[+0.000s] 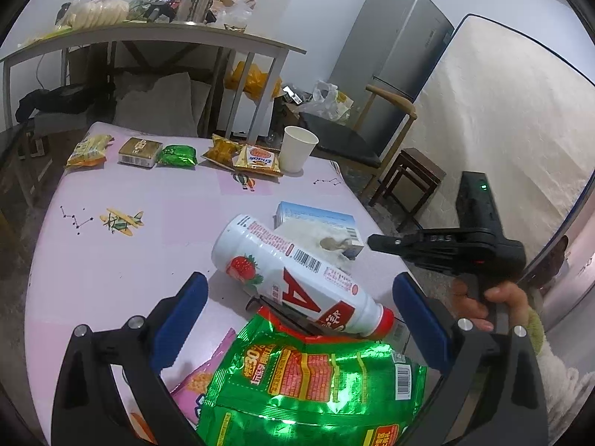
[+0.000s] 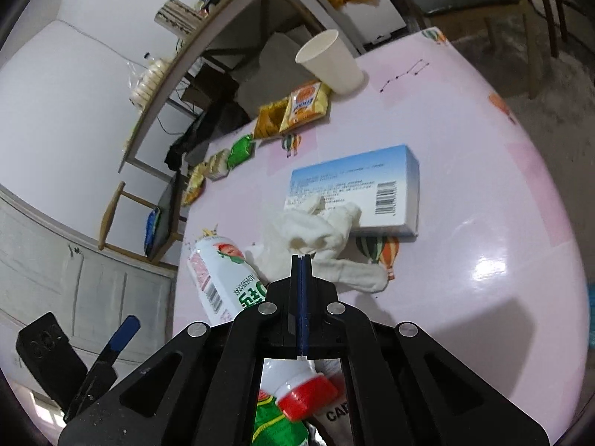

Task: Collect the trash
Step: 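Move the right tool back to the table and grasp the crumpled white tissue, then grasp the blue-and-white box with the left tool while the right tool holds the tissue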

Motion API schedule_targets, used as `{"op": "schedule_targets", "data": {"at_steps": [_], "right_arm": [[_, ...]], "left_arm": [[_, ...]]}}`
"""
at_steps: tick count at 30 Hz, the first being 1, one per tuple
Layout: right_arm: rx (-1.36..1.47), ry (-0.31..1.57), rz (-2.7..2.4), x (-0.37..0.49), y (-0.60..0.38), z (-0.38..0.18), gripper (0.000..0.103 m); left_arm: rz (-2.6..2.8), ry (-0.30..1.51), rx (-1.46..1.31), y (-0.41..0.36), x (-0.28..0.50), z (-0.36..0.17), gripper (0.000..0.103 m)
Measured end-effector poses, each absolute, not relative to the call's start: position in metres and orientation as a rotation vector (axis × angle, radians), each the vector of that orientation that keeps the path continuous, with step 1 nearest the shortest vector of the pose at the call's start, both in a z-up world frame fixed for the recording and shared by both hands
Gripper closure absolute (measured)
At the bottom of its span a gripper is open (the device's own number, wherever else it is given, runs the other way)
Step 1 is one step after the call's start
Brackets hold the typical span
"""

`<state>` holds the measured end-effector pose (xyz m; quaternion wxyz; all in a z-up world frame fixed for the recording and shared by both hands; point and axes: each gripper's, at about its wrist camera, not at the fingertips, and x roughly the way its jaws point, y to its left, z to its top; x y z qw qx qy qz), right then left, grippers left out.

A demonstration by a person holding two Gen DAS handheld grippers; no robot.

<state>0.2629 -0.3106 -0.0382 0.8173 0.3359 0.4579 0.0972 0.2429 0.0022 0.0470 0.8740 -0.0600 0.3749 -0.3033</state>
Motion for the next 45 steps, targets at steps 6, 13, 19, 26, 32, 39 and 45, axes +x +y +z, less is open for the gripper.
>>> {"op": "schedule_targets", "data": {"at_steps": [6, 13, 19, 26, 32, 39, 45], "right_arm": [[0.771, 1.045, 0.206, 0.275, -0.316, -0.055, 0.045], [0.793, 1.15, 0.197, 0.305, -0.304, -0.087, 0.042], [0.825, 1.139, 0.233, 0.306, -0.3, -0.098, 0.092], [0.729, 1.046, 0.24, 0.286, -0.301, -0.077, 0.096], [0.648, 0.972, 0.197, 0.262, -0.314, -0.055, 0.097], [0.695, 0.913, 0.125, 0.222, -0.355, -0.048, 0.097], [0.723, 0.915, 0.094, 0.183, -0.391, -0.055, 0.096]], "left_arm": [[-0.614, 0.8, -0.129, -0.012, 0.25, 0.043, 0.006], [-0.576, 0.83, -0.146, -0.017, 0.263, 0.031, 0.006], [-0.575, 0.826, -0.124, -0.016, 0.265, 0.028, 0.006], [-0.568, 0.831, -0.101, -0.018, 0.266, 0.026, 0.006], [-0.571, 0.821, -0.097, -0.024, 0.267, 0.034, 0.006], [-0.682, 0.852, 0.017, -0.065, 0.276, 0.05, 0.006], [-0.827, 0.908, 0.338, -0.135, 0.296, 0.043, 0.006]]}}
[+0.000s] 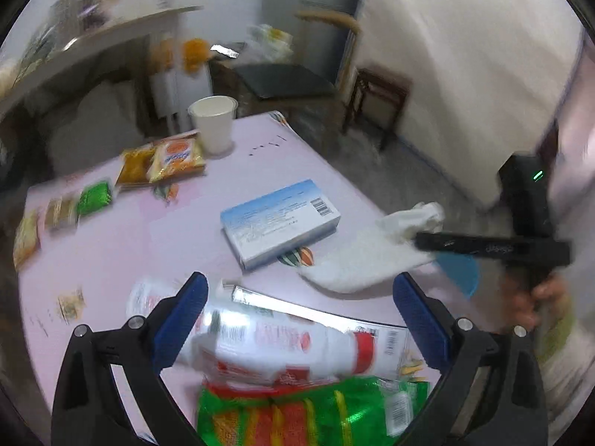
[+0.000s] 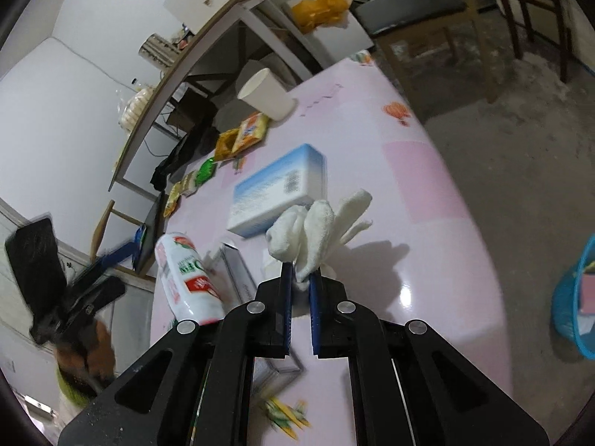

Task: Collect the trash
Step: 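Grasp the blue-and-white box with the left tool while the right tool holds the tissue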

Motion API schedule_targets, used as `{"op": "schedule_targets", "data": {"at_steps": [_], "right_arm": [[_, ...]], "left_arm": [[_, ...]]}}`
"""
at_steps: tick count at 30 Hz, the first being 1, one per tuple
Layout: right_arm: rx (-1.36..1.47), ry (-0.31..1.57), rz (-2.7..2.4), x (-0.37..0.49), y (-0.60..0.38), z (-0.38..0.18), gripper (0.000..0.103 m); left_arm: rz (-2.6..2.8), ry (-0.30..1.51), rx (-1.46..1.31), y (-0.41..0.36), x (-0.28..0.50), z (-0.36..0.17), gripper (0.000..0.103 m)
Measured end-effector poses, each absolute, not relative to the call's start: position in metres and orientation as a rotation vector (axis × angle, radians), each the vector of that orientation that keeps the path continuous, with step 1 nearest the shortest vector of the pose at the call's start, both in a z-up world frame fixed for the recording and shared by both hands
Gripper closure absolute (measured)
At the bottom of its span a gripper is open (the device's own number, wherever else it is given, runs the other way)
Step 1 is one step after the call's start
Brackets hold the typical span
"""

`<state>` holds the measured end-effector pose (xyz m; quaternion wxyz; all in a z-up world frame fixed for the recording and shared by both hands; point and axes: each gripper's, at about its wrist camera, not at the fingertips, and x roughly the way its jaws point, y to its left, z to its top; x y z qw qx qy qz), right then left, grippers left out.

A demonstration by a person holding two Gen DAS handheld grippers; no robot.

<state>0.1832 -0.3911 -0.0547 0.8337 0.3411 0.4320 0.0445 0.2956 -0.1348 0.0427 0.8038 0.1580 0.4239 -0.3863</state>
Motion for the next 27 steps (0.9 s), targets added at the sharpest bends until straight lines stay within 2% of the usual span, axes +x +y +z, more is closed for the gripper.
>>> {"op": "schedule_targets", "data": {"at_steps": [6, 13, 27], "right_arm": [[0.749, 0.918, 0.091, 0.163, -0.412, -0.067, 0.096], [0.811, 0.931, 0.137, 0.16, -0.431, -0.091, 0.096], [0.869, 0.918, 0.195, 0.157, -0.453, -0.103, 0.095]], "left_arm": [[-0.884, 0.908, 0.76, -0.206, 0.326, 0.014, 0.006], [-0.976, 0.952, 1.056, -0.253, 0.355, -0.033, 0.006], [-0.957, 1.041, 1.103, -0.279, 0.379, -0.075, 0.006]]}}
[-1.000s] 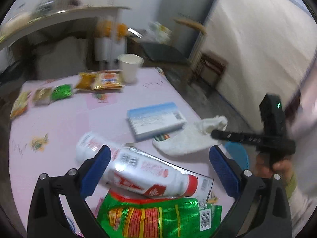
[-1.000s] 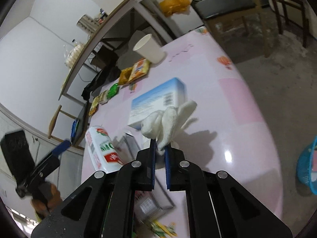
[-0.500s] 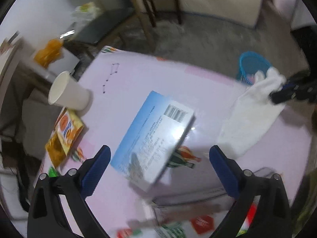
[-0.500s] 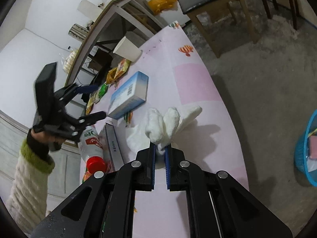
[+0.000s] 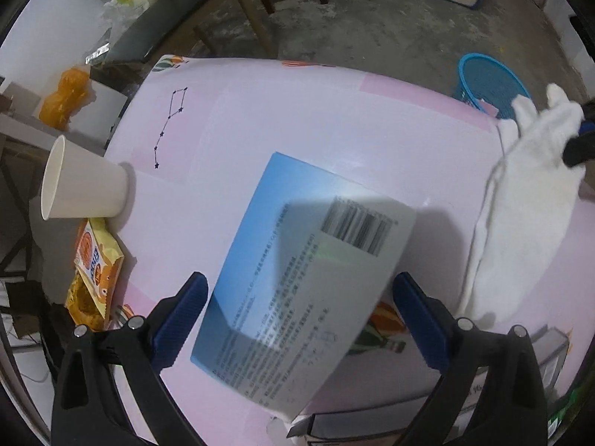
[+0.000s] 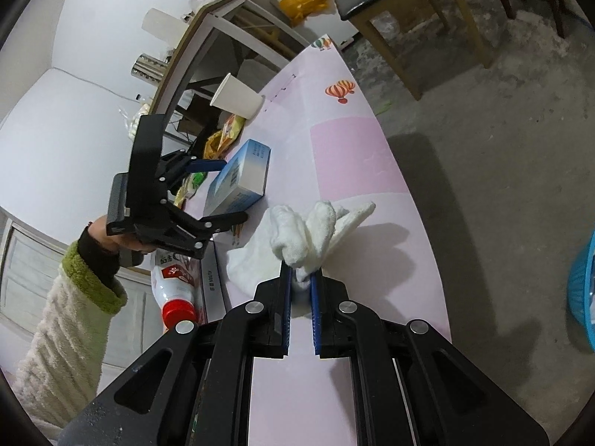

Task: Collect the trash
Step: 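Grasp the blue-and-white box with the left tool while the right tool holds the tissue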

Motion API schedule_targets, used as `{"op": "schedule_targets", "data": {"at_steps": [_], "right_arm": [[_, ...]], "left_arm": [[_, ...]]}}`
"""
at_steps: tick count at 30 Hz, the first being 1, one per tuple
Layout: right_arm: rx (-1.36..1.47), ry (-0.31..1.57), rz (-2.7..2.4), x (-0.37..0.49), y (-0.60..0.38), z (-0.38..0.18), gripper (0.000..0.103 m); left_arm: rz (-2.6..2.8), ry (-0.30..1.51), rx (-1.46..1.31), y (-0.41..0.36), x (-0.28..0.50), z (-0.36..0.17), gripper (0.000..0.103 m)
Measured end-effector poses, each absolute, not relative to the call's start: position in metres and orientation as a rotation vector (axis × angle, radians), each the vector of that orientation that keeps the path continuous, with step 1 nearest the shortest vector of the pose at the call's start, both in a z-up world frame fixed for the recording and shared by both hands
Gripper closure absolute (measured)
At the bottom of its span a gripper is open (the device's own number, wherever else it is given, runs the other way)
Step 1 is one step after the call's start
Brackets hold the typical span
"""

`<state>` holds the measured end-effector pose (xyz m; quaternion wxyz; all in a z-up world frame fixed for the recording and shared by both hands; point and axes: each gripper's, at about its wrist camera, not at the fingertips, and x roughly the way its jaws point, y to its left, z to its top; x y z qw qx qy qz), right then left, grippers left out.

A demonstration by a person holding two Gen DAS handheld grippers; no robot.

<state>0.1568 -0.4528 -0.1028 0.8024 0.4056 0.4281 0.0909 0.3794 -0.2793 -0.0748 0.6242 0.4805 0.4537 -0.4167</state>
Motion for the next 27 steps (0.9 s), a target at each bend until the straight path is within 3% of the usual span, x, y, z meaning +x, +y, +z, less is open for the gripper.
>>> {"op": "schedule_targets", "data": {"at_steps": [7, 17, 27], "right_arm": [[0.892, 0.918, 0.21, 0.156, -0.452, -0.105, 0.094], [0.932, 0.889, 0.213, 0.149, -0.45, -0.099, 0.095], [0.967, 0.857, 0.191, 0.145, -0.446, -0.083, 0.096]], "left_arm": [[-0.945, 1.11, 1.017, -0.279, 0.39, -0.077, 0.006], [-0.939, 1.136, 0.934, -0.278, 0.391, -0.066, 0.015], [-0.919, 1.028, 0.645, -0.258, 0.385, -0.001, 0.019]]}}
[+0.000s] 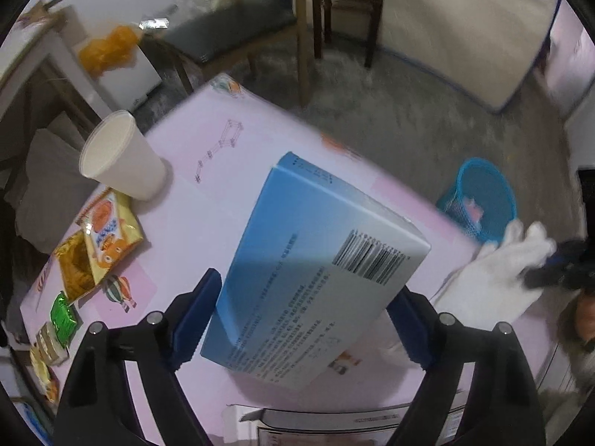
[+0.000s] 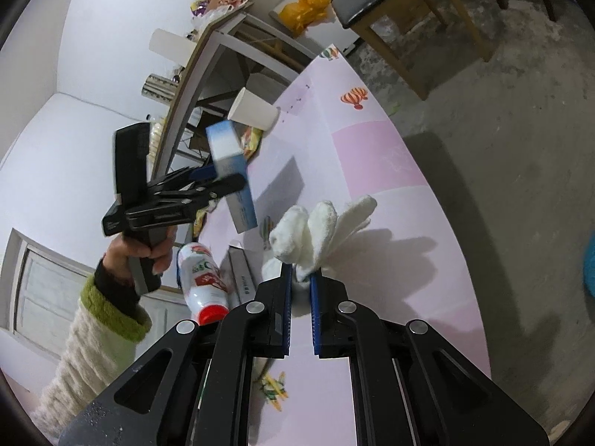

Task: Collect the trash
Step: 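Grasp the blue-and-white box with the left tool while the right tool holds the tissue, then carry the box and tissue to the blue wastebasket and release both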

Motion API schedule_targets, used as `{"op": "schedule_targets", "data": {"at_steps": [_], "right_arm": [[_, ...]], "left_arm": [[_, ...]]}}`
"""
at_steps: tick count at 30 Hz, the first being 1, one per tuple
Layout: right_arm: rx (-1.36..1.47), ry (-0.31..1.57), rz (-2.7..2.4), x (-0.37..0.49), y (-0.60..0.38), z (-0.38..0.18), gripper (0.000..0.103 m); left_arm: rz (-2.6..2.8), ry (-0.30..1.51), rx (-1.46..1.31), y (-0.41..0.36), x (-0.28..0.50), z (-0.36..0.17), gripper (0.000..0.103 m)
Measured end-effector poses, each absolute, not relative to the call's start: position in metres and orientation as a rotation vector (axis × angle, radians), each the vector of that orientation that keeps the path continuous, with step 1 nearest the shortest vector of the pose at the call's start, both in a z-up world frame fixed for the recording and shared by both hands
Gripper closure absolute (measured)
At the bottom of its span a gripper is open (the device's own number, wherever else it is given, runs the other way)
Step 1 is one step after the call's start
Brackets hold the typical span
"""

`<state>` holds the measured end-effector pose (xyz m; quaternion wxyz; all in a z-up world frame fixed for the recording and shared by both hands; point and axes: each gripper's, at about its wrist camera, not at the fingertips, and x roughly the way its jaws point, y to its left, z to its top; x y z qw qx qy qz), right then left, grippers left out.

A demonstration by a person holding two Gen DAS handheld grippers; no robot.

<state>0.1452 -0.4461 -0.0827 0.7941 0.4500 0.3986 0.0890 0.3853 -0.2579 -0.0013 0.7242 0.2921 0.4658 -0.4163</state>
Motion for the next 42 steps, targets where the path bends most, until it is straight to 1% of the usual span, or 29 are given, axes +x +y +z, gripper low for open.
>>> {"op": "schedule_targets", "data": {"at_steps": [5, 11, 15, 20, 28, 33, 39, 42], "right_arm": [[0.952, 0.806, 0.177, 0.139, -0.446, -0.058, 0.096], [0.936, 0.723, 0.154, 0.114, -0.456, -0.025, 0.096], [0.928, 0.682, 0.104, 0.085, -0.471, -0.011, 0.096], [0.942, 0.645, 0.013, 0.042, -0.497, -0.008, 0.096], [1.026, 0.614, -0.223, -0.043, -0.555, -0.038, 0.096], [1.096, 0.617, -0.38, -0.086, -0.596, -0.08, 0.096], [1.168, 0.596, -0.493, -0.108, -0.633, -0.124, 0.095], [1.207, 0.567, -0.525, -0.111, -0.653, -0.147, 0.091]], "left_arm": [[-1.01, 0.939, 0.478, -0.238, 0.36, 0.049, 0.019], [-1.09, 0.835, 0.391, -0.24, 0.308, 0.091, 0.019], [-1.138, 0.813, 0.358, -0.257, 0.273, 0.103, 0.019], [-1.162, 0.82, 0.357, -0.297, 0.232, 0.099, 0.019], [-1.201, 0.895, 0.466, -0.399, 0.16, 0.058, 0.019], [-1.241, 0.988, 0.492, -0.468, 0.121, 0.013, 0.019], [-1.23, 1.119, 0.518, -0.545, 0.087, -0.048, 0.019], [-1.191, 1.164, 0.528, -0.58, 0.076, -0.073, 0.018]]}}
